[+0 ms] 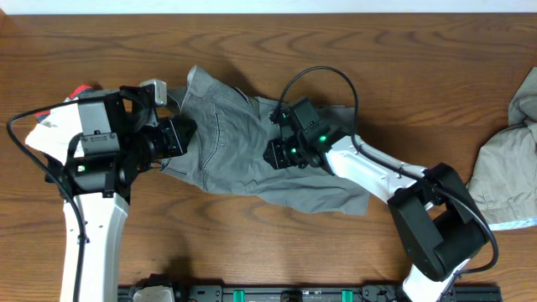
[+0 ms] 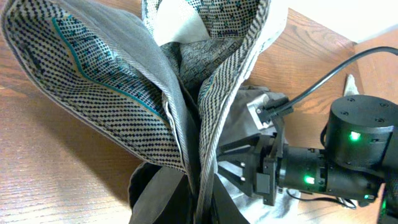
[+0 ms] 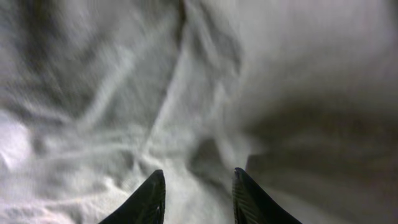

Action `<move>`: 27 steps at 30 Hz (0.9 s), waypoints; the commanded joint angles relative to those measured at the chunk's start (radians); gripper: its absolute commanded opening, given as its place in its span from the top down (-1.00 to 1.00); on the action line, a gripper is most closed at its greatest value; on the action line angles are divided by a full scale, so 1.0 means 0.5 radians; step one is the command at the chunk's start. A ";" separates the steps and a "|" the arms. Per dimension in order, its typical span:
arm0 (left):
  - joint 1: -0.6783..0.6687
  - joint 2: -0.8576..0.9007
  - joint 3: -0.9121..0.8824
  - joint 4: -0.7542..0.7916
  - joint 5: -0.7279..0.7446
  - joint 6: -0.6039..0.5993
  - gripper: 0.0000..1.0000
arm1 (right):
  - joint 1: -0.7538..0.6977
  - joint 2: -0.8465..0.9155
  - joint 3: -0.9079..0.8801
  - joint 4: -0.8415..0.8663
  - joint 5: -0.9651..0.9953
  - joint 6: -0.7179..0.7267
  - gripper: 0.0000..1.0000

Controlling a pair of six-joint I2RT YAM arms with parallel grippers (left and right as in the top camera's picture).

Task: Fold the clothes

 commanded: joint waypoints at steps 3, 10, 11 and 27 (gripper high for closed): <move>-0.069 -0.037 0.089 -0.015 0.046 0.021 0.88 | 0.101 0.064 0.005 0.119 0.014 0.137 0.35; -0.175 -0.055 0.135 -0.016 0.061 -0.095 0.88 | 0.213 0.169 0.005 0.249 0.031 0.272 0.39; -0.185 -0.063 0.146 -0.017 0.060 -0.095 0.88 | 0.228 0.185 0.005 0.275 0.031 0.287 0.39; -0.209 -0.119 0.198 -0.031 0.058 -0.116 0.88 | 0.391 0.262 0.006 0.631 0.031 0.426 0.34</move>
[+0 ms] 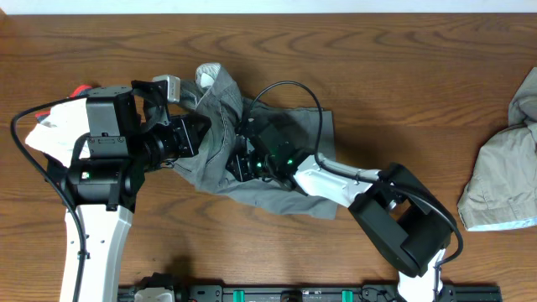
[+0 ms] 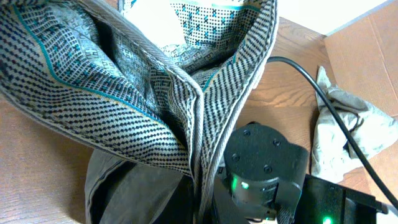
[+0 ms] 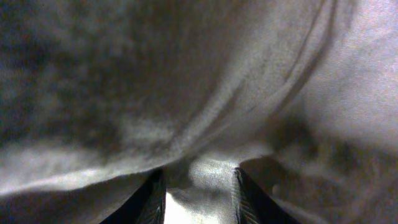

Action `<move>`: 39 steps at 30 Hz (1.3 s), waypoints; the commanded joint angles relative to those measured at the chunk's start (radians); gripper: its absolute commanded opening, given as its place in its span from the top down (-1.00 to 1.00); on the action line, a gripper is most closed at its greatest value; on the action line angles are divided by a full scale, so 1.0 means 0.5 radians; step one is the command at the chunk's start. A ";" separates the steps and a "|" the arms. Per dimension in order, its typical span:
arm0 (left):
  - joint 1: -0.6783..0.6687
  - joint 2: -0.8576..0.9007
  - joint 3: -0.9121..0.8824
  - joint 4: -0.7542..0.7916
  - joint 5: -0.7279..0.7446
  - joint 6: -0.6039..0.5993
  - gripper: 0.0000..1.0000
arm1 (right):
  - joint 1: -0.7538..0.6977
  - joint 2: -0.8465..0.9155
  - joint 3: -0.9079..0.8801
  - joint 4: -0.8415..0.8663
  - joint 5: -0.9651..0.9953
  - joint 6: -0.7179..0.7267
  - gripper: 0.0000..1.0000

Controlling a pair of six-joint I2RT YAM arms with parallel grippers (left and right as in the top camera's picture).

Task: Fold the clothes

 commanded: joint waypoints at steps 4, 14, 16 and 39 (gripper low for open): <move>-0.008 -0.032 0.089 -0.028 0.043 -0.009 0.88 | -0.019 -0.018 0.006 -0.083 0.000 0.014 0.28; -0.053 -0.005 0.089 -0.066 0.028 -0.002 0.88 | -0.464 -0.488 0.006 -0.741 0.077 -0.272 0.25; -0.094 0.014 0.089 -0.064 0.027 -0.002 0.88 | -0.567 -0.548 0.006 -0.944 0.149 -0.302 0.29; -0.577 0.397 0.088 0.150 -0.288 -0.066 0.88 | -0.897 -0.530 -0.106 -1.604 0.696 -0.454 0.31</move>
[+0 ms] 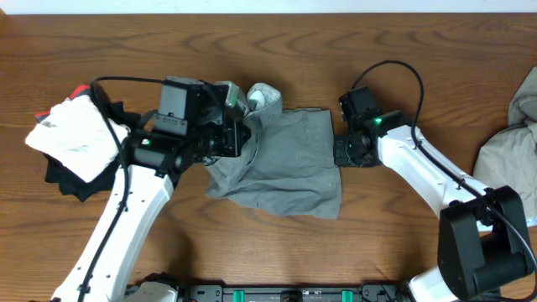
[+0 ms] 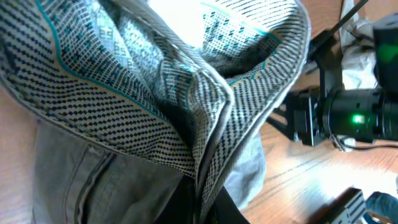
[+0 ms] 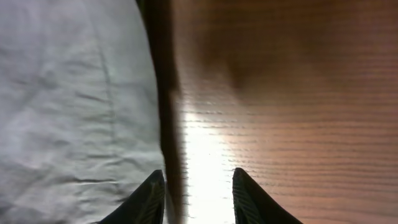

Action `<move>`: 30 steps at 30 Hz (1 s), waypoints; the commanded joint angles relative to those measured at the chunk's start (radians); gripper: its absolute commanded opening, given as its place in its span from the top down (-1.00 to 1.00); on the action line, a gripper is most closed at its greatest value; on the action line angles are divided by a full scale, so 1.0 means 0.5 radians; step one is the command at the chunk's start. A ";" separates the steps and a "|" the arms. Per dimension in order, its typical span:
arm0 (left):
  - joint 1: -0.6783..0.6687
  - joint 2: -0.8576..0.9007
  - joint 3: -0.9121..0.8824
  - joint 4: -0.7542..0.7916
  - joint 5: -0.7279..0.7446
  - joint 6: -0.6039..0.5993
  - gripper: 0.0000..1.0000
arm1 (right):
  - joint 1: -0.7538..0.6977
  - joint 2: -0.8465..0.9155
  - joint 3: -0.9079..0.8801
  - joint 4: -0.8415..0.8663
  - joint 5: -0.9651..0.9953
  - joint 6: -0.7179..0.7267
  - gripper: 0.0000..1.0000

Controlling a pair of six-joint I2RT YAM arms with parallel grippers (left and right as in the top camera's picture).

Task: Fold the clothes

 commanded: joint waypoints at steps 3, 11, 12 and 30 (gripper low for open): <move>-0.086 0.022 0.076 0.144 -0.046 -0.073 0.88 | -0.002 0.054 -0.086 0.033 0.039 -0.036 0.32; -0.219 0.074 0.076 0.173 -0.233 -0.117 0.88 | 0.094 0.057 -0.114 0.051 0.021 -0.035 0.32; -0.233 0.085 0.076 0.176 -0.233 -0.117 0.88 | 0.112 0.057 -0.114 0.056 0.021 -0.035 0.32; -0.341 0.212 0.076 0.360 -0.233 -0.378 0.88 | 0.220 0.057 -0.114 0.087 0.021 -0.034 0.30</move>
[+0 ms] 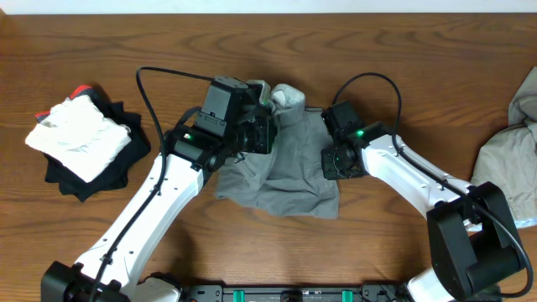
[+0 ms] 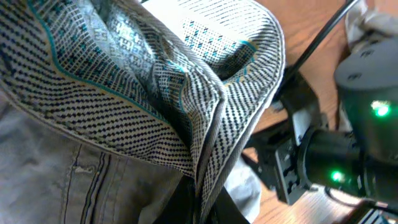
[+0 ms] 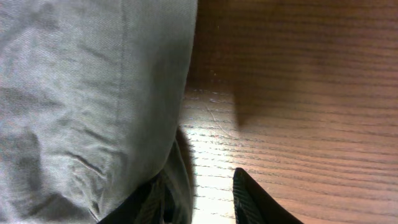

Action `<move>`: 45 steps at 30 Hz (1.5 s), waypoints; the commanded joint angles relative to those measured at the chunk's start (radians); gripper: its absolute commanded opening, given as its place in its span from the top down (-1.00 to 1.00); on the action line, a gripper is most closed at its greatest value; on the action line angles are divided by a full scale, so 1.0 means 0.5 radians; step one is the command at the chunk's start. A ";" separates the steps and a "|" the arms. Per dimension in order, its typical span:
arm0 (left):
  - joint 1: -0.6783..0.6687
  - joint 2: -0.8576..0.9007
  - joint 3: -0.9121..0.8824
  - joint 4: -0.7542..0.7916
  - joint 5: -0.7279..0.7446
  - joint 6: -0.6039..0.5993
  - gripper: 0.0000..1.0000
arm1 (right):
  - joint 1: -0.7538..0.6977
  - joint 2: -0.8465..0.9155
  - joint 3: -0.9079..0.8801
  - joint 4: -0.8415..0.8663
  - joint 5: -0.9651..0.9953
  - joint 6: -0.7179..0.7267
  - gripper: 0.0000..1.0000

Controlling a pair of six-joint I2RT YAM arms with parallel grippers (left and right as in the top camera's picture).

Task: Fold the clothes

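Note:
Grey shorts (image 1: pixel 285 180) lie bunched at the table's middle. Their waistband, with a black-and-white patterned lining (image 2: pixel 124 74), is raised at the top left. My left gripper (image 1: pixel 267 134) is shut on that waistband, the lining pinched between its fingers at the bottom of the left wrist view (image 2: pixel 202 202). My right gripper (image 1: pixel 330 165) sits at the shorts' right edge, open (image 3: pixel 198 183). Grey cloth (image 3: pixel 93 81) covers its left finger, and its right finger (image 3: pixel 252 199) stands over bare wood.
A folded pile, white cloth on black (image 1: pixel 80 143), lies at the left. A beige garment (image 1: pixel 508 159) lies at the right edge. The wooden table (image 1: pixel 403 67) shows behind and in front of the shorts. Both arms' cables arch over the middle.
My left gripper has moved right with the waistband. My right gripper, then over bare wood beside the shorts, is now at their right edge with cloth over its left finger.
At first the shorts lay spread left of centre, my left gripper holding the waistband and my right gripper open on the cloth. Then the right gripper was deep in the bunched cloth near the left one. Later the shorts lay further right, flatter, the right gripper beside them.

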 commanded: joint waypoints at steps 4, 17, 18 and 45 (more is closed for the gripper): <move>-0.056 0.001 0.076 0.055 -0.005 -0.154 0.88 | 0.026 0.021 -0.008 0.005 0.012 -0.018 0.29; -0.256 0.000 0.076 0.216 0.000 -0.221 0.31 | 0.026 0.021 -0.008 0.002 0.011 -0.018 0.29; -0.269 -0.002 0.076 0.243 0.037 -0.220 0.21 | 0.026 0.021 -0.008 0.001 0.011 -0.018 0.29; 0.099 0.075 0.021 -0.420 -0.272 0.149 0.71 | -0.336 -0.429 0.307 0.245 -0.834 -0.529 0.71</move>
